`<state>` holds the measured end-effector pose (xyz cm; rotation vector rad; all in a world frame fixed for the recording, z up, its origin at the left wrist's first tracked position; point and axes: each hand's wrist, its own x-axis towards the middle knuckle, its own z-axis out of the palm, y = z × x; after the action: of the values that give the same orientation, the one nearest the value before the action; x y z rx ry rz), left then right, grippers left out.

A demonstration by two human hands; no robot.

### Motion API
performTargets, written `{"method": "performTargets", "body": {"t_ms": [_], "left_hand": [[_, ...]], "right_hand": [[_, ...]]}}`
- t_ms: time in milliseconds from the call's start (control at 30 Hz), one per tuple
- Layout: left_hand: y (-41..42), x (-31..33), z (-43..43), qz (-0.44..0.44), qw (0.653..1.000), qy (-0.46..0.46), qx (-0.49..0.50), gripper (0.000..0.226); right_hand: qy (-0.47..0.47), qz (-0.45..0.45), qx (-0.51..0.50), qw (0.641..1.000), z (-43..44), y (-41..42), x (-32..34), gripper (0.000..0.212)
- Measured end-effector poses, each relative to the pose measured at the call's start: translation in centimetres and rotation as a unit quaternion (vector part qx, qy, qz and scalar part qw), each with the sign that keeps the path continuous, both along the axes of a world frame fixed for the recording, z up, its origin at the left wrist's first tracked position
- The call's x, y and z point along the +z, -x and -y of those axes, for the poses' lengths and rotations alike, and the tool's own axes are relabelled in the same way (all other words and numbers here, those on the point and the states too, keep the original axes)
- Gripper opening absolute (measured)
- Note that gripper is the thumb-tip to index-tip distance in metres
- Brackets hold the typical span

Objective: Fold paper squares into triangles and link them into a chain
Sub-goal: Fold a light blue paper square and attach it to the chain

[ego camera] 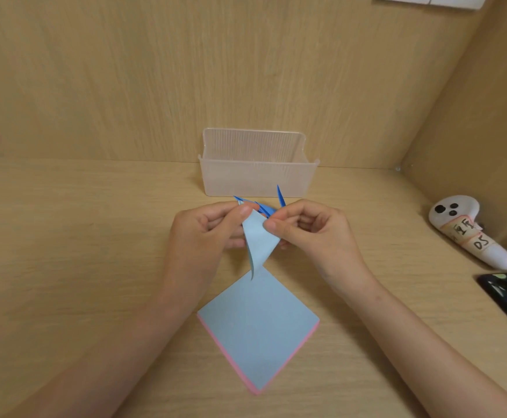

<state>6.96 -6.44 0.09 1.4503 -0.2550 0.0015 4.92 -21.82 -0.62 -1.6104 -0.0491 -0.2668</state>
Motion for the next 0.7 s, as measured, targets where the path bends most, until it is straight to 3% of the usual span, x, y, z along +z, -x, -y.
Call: {"method": "performTargets", "body": {"t_ms": [267,400,700], "left_hand": [[0.08,-0.12,0.04,-0.001,1.000,0.023,0.017,0.018],[0.09,0.00,-0.10,0.006,0.998,0.040,0.037,0.017],[0.08,-0.09,0.13,-0.023,0.995,0.086,0.041,0.013]], "right_hand": [[-0.020,-0.014,0.007,1.000,-0.09,0.07,0.10,0.007],[-0.036,-0.037,0.030,0.998,-0.15,0.37,0.23,0.025],[-0.087,-0.062,0.046,0.993,0.27,0.20,0.17,0.030]]}}
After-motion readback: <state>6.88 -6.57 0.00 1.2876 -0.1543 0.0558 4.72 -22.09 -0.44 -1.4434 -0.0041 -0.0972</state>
